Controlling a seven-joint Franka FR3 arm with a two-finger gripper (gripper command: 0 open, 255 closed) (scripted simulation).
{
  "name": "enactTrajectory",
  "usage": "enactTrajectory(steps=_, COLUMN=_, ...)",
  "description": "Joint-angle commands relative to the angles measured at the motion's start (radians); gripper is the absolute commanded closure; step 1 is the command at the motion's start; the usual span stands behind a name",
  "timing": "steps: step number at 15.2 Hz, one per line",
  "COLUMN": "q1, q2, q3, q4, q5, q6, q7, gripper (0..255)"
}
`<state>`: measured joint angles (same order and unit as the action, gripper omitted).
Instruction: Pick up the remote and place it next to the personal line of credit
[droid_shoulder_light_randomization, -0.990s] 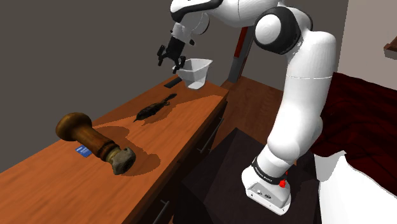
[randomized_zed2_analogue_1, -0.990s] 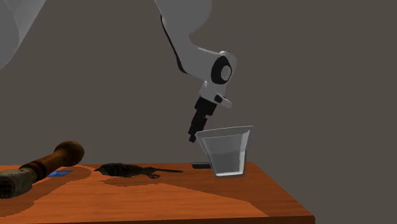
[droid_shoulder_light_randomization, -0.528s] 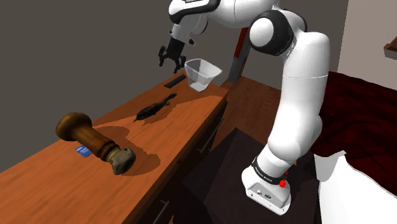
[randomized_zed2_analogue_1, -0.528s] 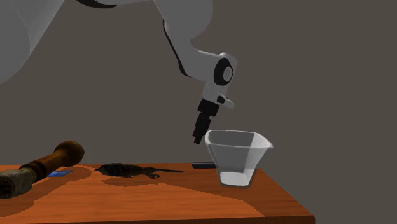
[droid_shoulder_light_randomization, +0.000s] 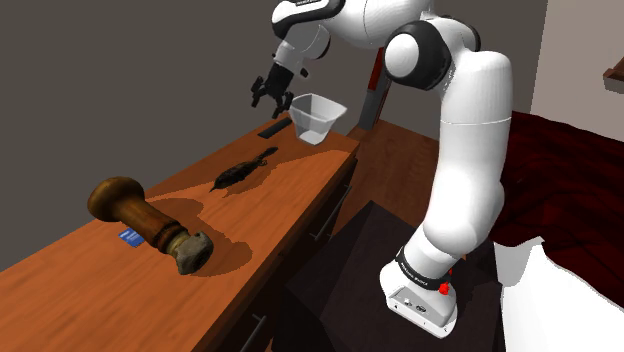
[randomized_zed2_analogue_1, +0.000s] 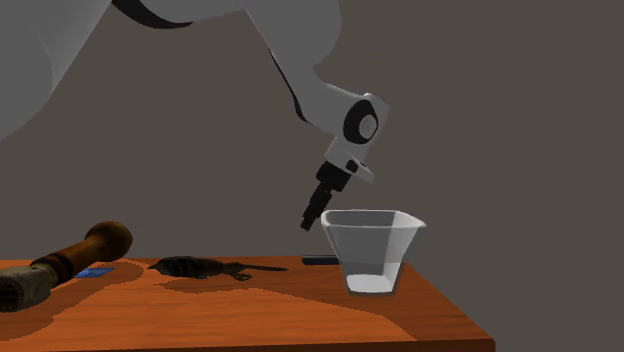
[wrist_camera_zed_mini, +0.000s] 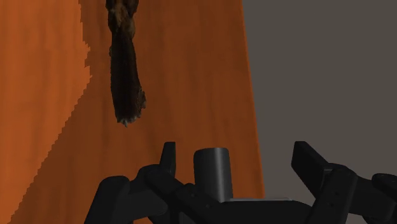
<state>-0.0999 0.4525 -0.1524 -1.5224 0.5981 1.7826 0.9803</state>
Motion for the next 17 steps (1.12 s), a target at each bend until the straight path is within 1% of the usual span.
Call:
enactTrajectory(steps=1, q1=0.011, q2=0.023, q3=-0.016, q4=0.011, q5=-0.053, q6=0.03, q7=-0.001, gripper=0)
enactTrajectory(steps=3, q1=0.028, q2=0.048, q3=-0.042, q4=0.026, q5=-0.117, q6=0.062, q7=-0.004, gripper=0)
enactTrajectory(steps=5, q1=0.057, q2=0.076, q3=-0.084, q4=0.044, q5=-0.172, q6=0.091, q7=-0.009, gripper=0)
enactTrajectory(steps=6, q1=0.072, q2=0.091, q3=-0.107, q4=0.054, q5=-0.198, q6=0.106, q7=-0.011, gripper=0)
enactTrajectory(steps=7, q1=0.093, q2=0.104, q3=-0.139, q4=0.062, q5=-0.209, q6=0.114, q7=-0.017, gripper=0)
enactTrajectory(steps=9, q1=0.124, q2=0.115, q3=-0.172, q4=0.046, q5=-0.185, q6=0.131, q7=-0.031, gripper=0)
enactTrajectory(steps=13, q1=0.154, q2=0.134, q3=-0.197, q4=0.018, q5=-0.157, q6=0.17, q7=-0.048, gripper=0)
enactTrajectory(steps=17, q1=0.164, q2=0.143, q3=-0.204, q4=0.008, q5=-0.147, q6=0.185, q7=-0.054, gripper=0)
